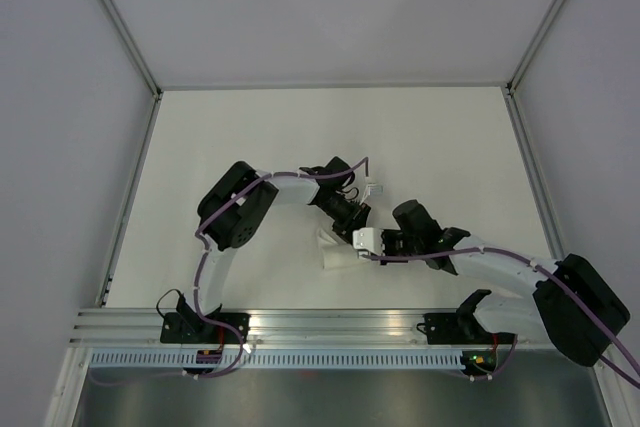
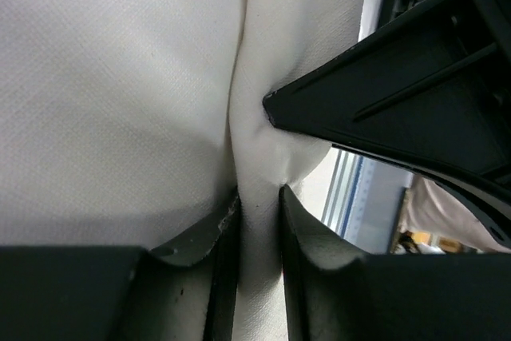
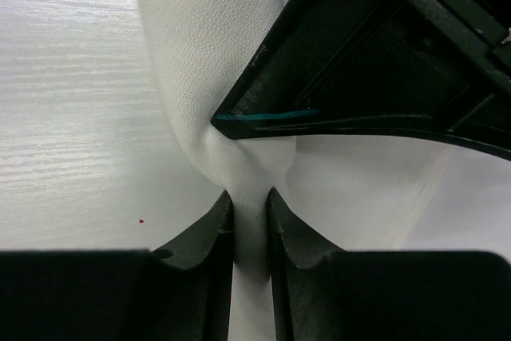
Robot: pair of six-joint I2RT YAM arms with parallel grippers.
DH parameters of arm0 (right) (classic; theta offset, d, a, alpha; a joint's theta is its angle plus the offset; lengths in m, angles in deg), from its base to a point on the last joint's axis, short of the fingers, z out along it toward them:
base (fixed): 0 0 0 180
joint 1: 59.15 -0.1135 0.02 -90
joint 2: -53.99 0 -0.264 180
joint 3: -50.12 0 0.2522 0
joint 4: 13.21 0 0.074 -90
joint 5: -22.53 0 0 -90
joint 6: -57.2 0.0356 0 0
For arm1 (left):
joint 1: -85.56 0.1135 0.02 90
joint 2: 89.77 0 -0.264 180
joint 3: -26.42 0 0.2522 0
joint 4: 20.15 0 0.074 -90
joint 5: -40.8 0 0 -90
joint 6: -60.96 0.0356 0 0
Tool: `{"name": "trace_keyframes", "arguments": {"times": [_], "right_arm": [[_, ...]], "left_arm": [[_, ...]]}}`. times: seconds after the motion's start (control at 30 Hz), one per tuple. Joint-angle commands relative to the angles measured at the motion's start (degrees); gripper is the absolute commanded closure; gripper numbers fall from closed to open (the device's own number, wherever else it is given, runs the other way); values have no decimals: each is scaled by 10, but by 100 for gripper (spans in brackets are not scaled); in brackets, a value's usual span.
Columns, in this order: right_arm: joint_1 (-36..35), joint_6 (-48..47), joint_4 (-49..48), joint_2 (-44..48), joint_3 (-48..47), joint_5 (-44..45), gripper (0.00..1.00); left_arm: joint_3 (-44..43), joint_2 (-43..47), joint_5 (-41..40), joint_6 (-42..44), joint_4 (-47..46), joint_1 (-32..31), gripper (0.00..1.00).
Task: Fold the napkin, place the utensils inside, and roll it up
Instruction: Roll the napkin at the center of the board.
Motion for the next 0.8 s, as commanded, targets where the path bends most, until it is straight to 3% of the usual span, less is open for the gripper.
{"name": "trace_keyframes", "arguments": {"times": [0.0, 0.2, 0.5, 0.67, 0.77], "right_arm": [[2, 17, 63, -25, -20, 4, 80], [6, 25, 115, -68, -52, -16, 83], [48, 6, 183, -132, -106, -83, 85], [77, -15, 228, -181, -154, -115, 86], [96, -34, 266, -230, -191, -143, 87]], "left_arm": [[43, 7, -249, -4, 1, 4, 68], [74, 97, -316, -53, -92, 12, 56], [166, 238, -452, -115, -217, 30, 51], [259, 338, -541, -125, -316, 33, 51], [364, 422, -566, -118, -413, 33, 51]]}}
